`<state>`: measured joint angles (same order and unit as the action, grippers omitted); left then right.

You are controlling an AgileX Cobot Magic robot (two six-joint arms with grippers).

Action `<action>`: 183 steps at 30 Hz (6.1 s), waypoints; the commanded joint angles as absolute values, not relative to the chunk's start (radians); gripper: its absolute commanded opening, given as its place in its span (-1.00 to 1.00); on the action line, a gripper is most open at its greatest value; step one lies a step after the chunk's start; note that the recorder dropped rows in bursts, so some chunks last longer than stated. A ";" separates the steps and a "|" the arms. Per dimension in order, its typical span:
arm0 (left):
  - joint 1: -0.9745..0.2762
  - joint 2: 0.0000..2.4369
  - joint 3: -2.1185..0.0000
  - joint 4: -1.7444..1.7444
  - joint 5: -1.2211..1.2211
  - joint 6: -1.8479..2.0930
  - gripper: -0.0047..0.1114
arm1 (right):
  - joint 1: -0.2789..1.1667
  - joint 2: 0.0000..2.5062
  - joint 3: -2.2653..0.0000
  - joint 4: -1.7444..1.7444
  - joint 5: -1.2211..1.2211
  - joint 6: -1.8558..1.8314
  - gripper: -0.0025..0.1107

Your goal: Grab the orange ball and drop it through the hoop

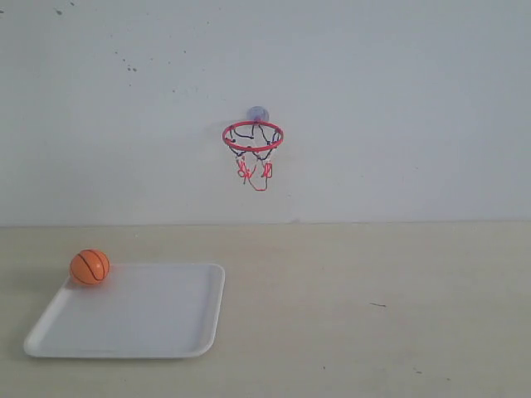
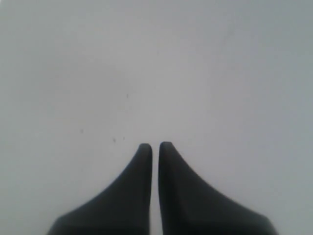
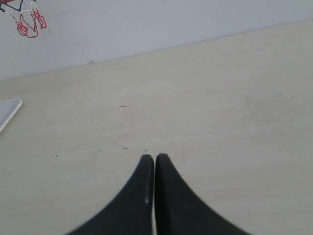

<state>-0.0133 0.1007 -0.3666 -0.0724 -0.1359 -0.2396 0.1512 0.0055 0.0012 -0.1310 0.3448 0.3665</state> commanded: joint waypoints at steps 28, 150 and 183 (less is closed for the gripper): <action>-0.021 1.990 -1.593 -0.078 0.592 0.007 -0.61 | 0.149 0.000 0.000 -0.139 0.335 0.359 -0.96; -0.233 2.343 -2.338 -1.162 0.611 1.041 0.20 | 0.149 0.000 0.000 -0.139 0.335 0.359 -0.96; 0.029 2.116 -1.901 -0.961 1.221 0.763 -0.85 | 0.149 0.000 0.000 -0.139 0.335 0.359 -0.96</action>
<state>0.0290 2.2042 -2.0230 -0.9375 1.2097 0.7363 0.1512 0.0055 0.0012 -0.1310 0.3448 0.3665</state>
